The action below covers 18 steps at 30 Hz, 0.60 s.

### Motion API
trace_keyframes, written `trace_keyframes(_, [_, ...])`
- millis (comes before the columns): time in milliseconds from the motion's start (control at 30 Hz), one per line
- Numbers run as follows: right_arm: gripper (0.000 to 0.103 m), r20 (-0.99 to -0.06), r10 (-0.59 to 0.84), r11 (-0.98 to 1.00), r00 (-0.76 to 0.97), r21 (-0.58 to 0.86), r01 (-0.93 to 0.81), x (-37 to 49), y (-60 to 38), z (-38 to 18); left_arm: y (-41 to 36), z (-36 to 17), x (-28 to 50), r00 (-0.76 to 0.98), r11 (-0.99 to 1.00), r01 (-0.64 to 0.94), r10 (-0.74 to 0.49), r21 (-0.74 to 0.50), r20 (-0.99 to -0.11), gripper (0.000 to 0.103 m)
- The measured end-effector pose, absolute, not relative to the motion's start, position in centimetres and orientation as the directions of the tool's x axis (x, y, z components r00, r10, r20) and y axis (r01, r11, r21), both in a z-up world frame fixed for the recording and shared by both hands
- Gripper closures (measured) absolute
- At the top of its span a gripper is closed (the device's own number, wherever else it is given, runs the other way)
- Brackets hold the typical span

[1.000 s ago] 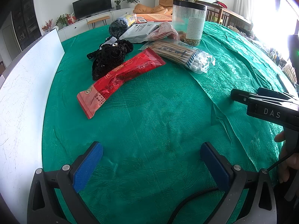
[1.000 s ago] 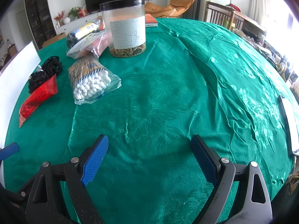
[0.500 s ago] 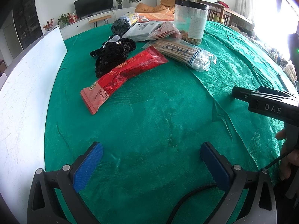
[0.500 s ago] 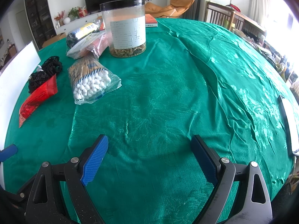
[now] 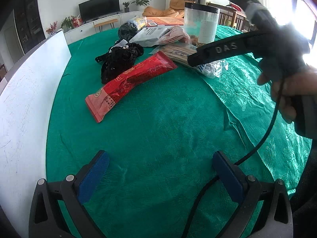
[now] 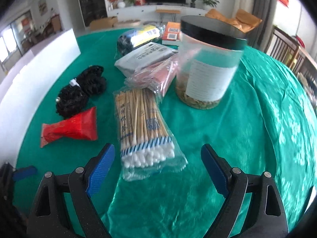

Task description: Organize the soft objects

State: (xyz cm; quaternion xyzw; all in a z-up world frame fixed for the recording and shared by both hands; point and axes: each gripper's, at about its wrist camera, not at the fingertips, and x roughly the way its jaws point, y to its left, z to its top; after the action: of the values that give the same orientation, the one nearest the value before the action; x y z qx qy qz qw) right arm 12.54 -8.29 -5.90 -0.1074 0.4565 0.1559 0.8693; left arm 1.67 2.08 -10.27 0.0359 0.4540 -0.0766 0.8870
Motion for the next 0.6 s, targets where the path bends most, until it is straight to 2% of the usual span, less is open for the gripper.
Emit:
trace_keyframes(67, [0.015, -0.846, 0.189, 0.918, 0.499, -0.028, -0.394, 14.0, -7.4, -6.6, 2.1, -10.3, 1.7, 0.576, 0.986, 0.169, -0.103, -0.006, -0.811, 0.000])
trace_keyframes(100, [0.025, -0.853, 0.213, 0.913, 0.477, -0.001, -0.409, 14.4, -7.3, -6.9, 2.1, -10.3, 1.7, 0.576, 0.986, 0.169, -0.104, -0.006, -0.811, 0.000])
trace_keyframes(133, [0.041, -0.861, 0.227, 0.906, 0.455, 0.015, -0.422, 14.4, -7.2, -7.1, 2.1, -10.3, 1.7, 0.576, 0.986, 0.169, -0.104, -0.006, -0.811, 0.000])
trace_keyframes(167, [0.050, -0.870, 0.219, 0.904, 0.441, 0.011, -0.427, 14.3, -7.2, -7.3, 2.1, -10.3, 1.7, 0.576, 0.985, 0.170, -0.104, -0.006, -0.811, 0.000])
trace_keyframes(200, [0.053, -0.871, 0.227, 0.905, 0.435, 0.023, -0.426, 13.7, -7.6, -7.2, 2.0, -10.3, 1.7, 0.576, 0.985, 0.170, -0.104, -0.006, -0.810, 0.000])
trace_keyframes(333, [0.054, -0.887, 0.241, 0.921, 0.394, 0.081, -0.382, 9.4, -11.2, -7.2, 2.0, -10.3, 1.7, 0.577, 0.986, 0.169, -0.103, -0.005, -0.810, 0.000])
trace_keyframes(433, [0.054, -0.881, 0.195, 0.960, 0.431, 0.082, -0.267, 7.6, -16.2, -7.2, 1.9, -10.3, 1.9, 0.578, 0.986, 0.168, -0.102, -0.005, -0.810, 0.000])
trace_keyframes(600, [0.054, -0.843, 0.059, 0.998, 0.534, 0.055, -0.024, 13.1, -21.8, -6.9, 1.8, -10.3, 1.9, 0.578, 0.985, 0.170, -0.104, -0.005, -0.809, 0.000])
